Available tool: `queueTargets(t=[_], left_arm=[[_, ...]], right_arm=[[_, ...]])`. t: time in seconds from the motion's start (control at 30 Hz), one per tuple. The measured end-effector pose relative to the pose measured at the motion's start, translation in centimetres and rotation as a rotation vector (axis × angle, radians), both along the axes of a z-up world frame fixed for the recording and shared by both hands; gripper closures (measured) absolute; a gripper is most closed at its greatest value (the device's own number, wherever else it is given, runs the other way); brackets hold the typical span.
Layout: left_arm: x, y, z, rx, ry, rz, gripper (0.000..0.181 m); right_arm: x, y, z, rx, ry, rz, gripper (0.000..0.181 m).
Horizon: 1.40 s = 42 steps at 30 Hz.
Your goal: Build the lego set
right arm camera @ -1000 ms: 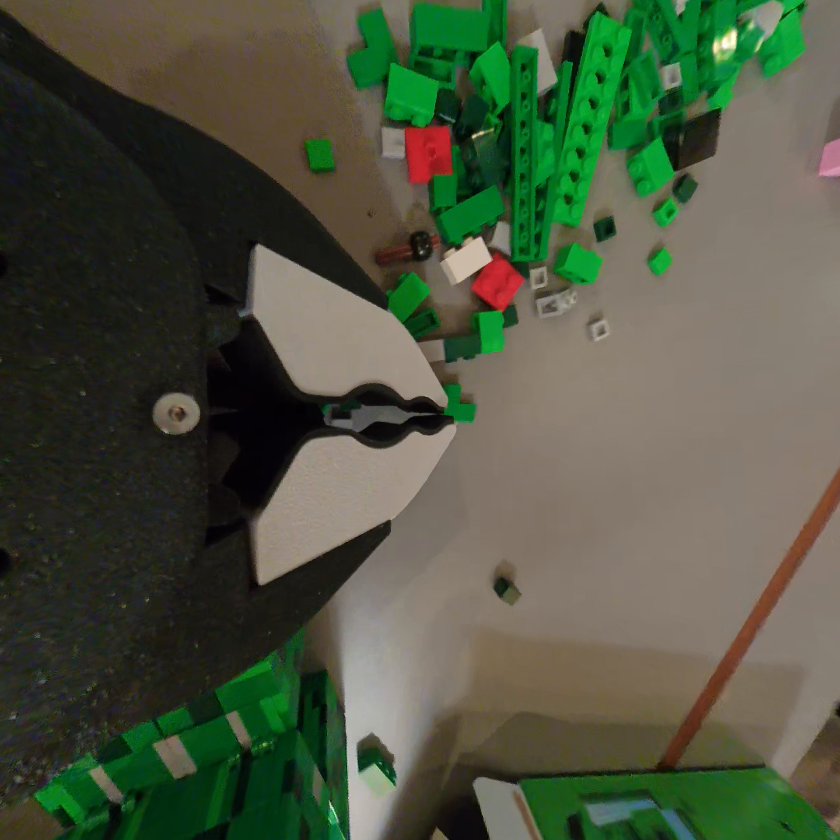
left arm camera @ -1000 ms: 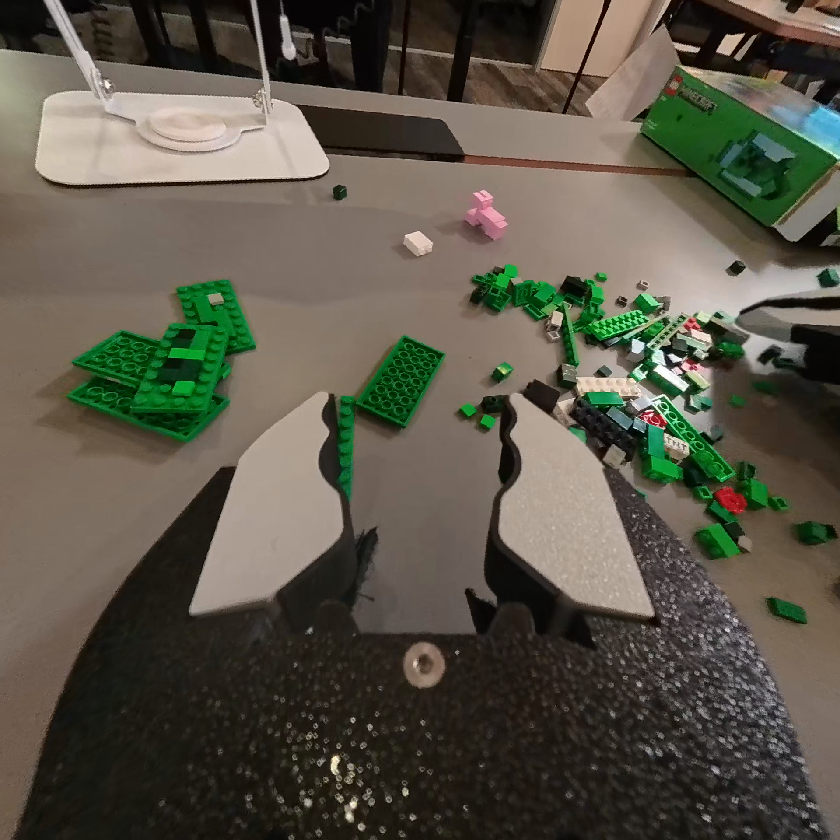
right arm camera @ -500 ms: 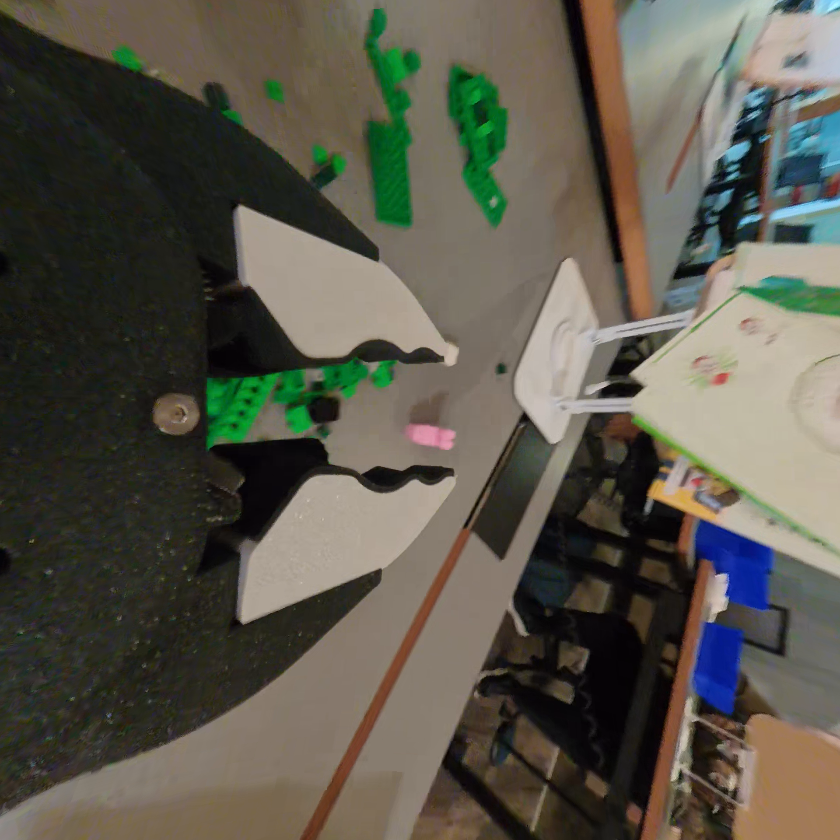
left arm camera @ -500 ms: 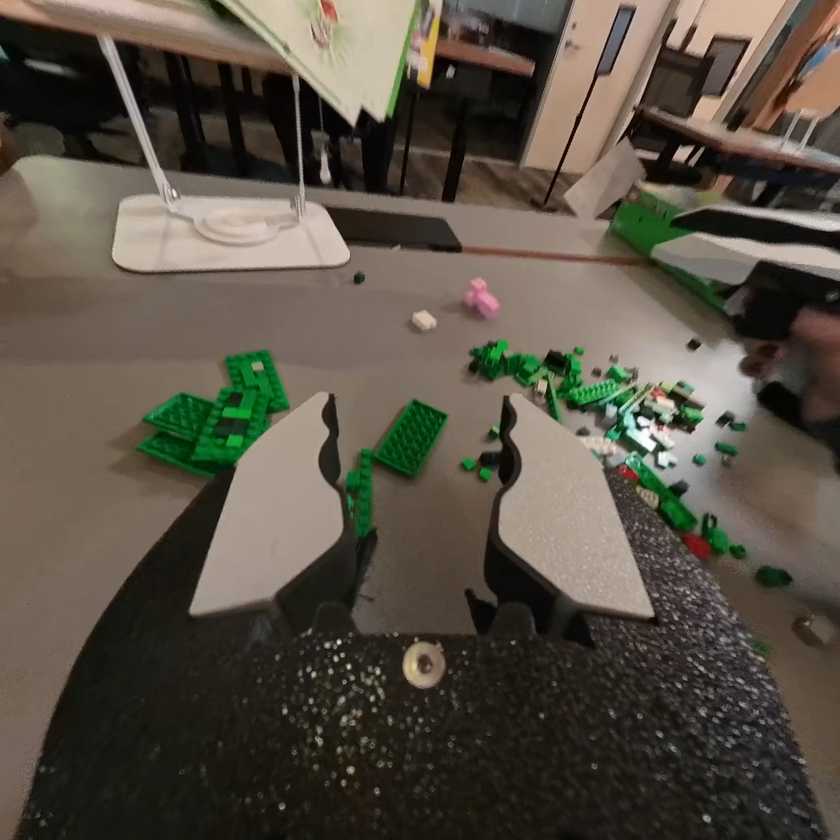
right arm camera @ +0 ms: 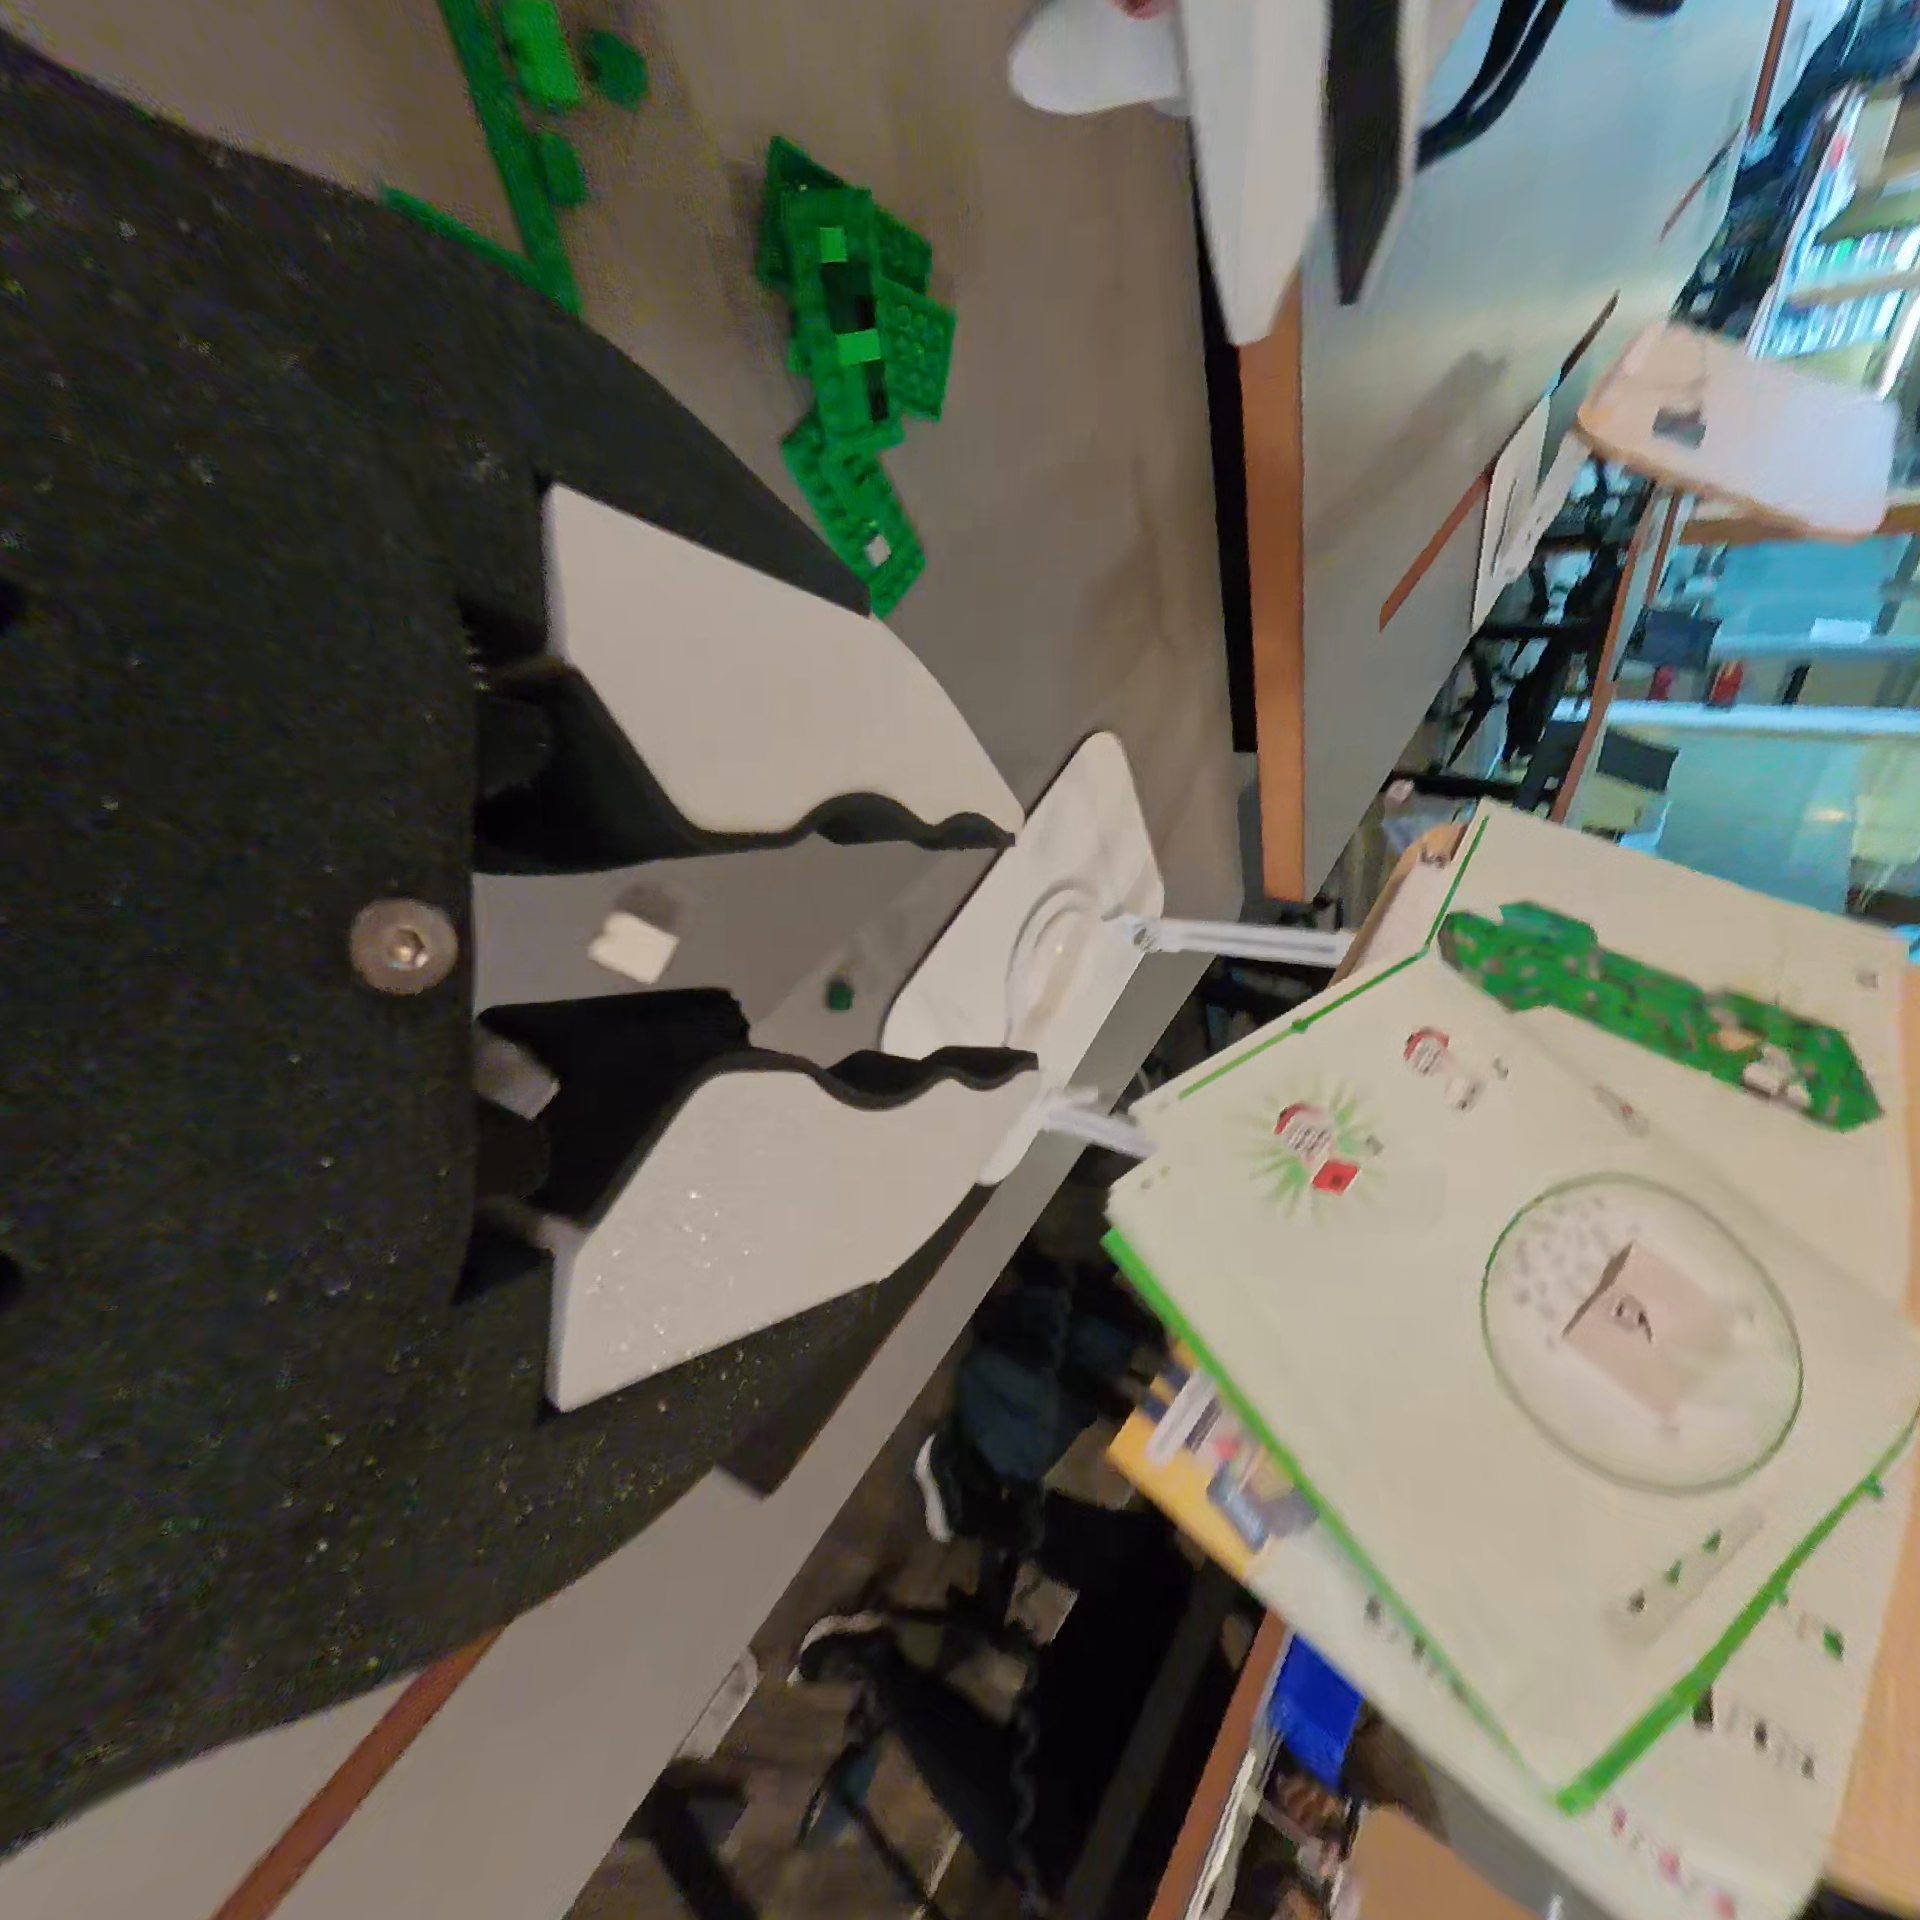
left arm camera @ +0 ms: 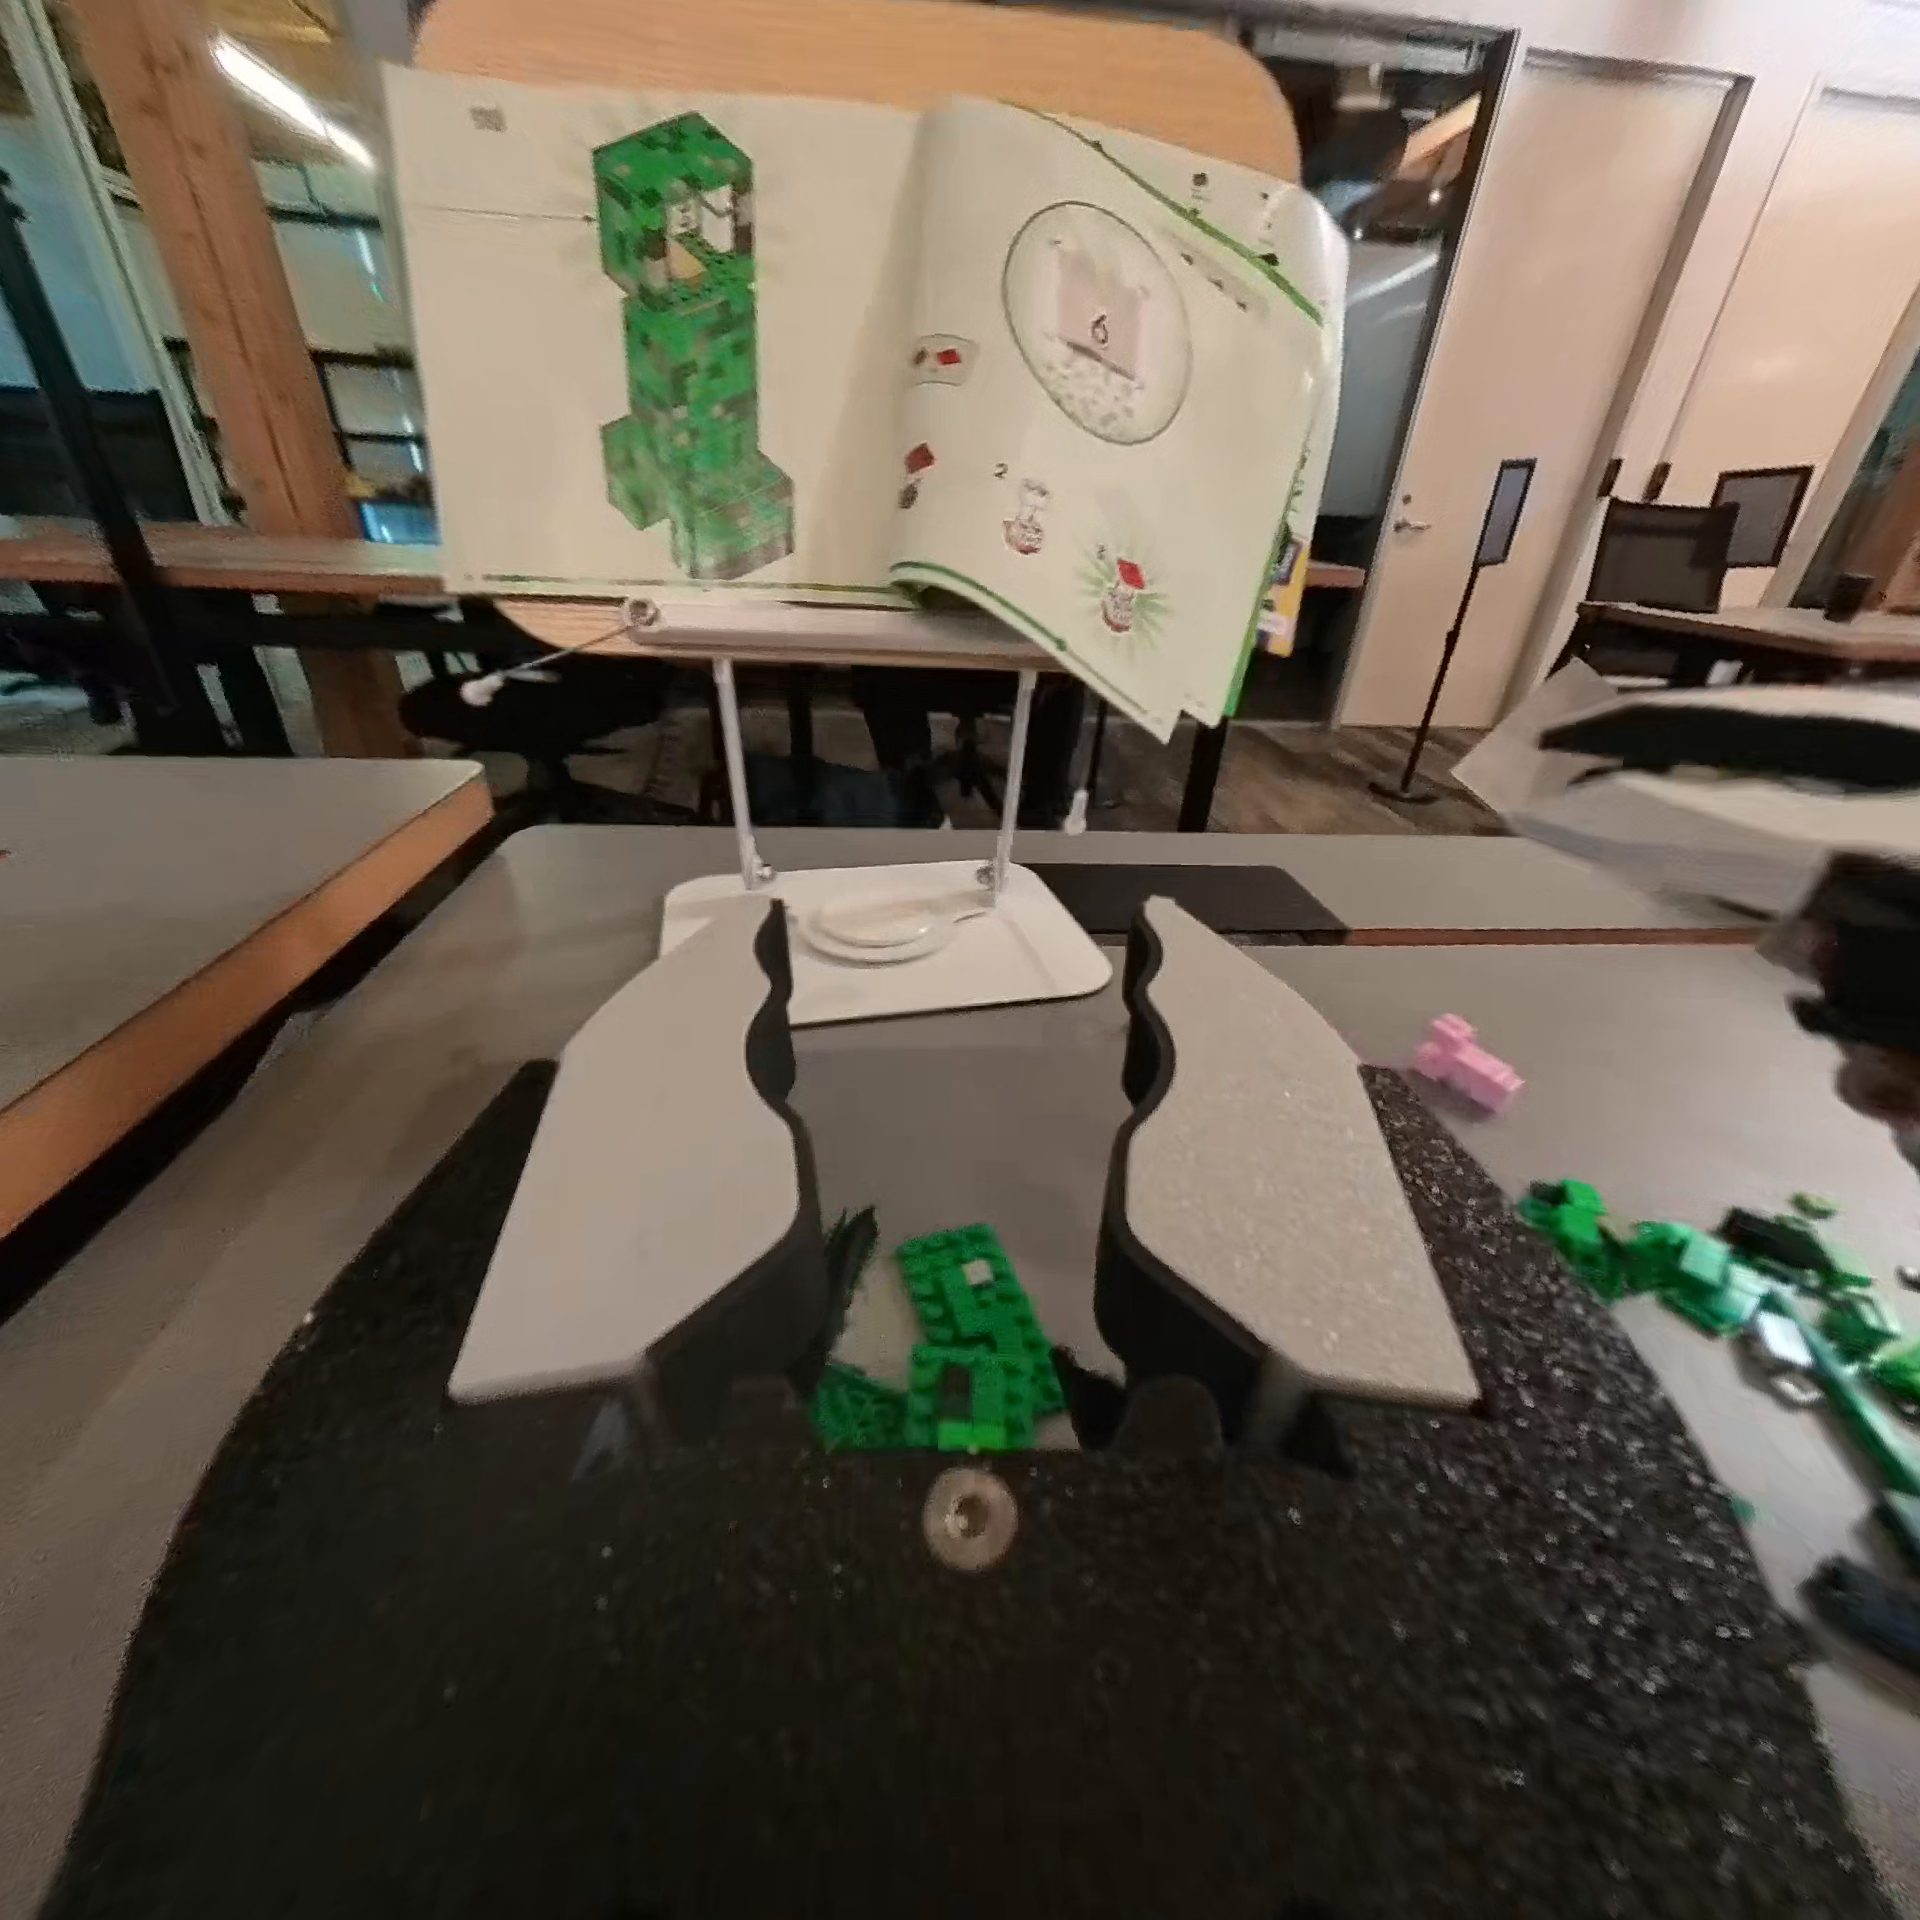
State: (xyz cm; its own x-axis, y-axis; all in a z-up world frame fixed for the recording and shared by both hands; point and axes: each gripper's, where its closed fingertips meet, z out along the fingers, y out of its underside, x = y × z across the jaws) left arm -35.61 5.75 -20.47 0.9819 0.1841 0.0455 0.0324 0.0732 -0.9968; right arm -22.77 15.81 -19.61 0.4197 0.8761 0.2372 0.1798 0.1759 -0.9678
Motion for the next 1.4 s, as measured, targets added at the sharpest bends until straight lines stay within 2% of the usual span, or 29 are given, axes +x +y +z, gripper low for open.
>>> queueTargets(t=[0.07,0.13,0.27,0.43,0.57,0.67,0.8,0.93,1.17,1.4], left_arm=[[-0.8,-0.9,-1.3,0.039,-0.021,0.026,0.12],[-0.6,-0.7,-1.2,0.031,-0.067,-0.048,0.119],[-1.5,-1.0,-1.0,0.049,-0.094,-0.022,0.119],[-3.3,-2.3,-1.7,0.152,-0.106,0.09,0.124],[-3.5,-1.1,-3.7,0.068,-0.143,0.071,0.121],[-3.4,-1.1,-3.6,0.074,-0.137,0.066,0.122],[-3.3,-1.1,-3.5,0.071,-0.128,0.064,0.124],[-3.3,-0.7,-4.1,0.045,-0.147,0.051,0.124],[-3.3,-0.4,-4.4,0.032,-0.164,0.036,0.126],[-3.1,-0.2,-4.6,0.016,-0.157,0.029,0.127]], right_arm=[[-2.2,1.1,-0.4,-0.006,0.003,0.008,0.146],[-4.5,2.4,-0.9,-0.006,0.004,-0.005,0.147],[-9.1,3.6,-1.3,-0.061,0.059,-0.001,0.151],[-14.6,3.1,0.5,-0.033,0.145,0.072,0.152],[-17.2,4.8,2.1,-0.036,0.186,0.025,0.152],[-17.5,7.4,2.4,-0.055,0.177,-0.083,0.152],[-16.3,10.7,2.6,-0.076,0.17,-0.208,0.153],[-14.9,12.7,3.1,-0.103,0.189,-0.246,0.156],[-13.8,13.6,3.2,-0.053,0.15,-0.253,0.157],[-13.7,12.0,3.2,0.035,0.111,-0.205,0.157]])
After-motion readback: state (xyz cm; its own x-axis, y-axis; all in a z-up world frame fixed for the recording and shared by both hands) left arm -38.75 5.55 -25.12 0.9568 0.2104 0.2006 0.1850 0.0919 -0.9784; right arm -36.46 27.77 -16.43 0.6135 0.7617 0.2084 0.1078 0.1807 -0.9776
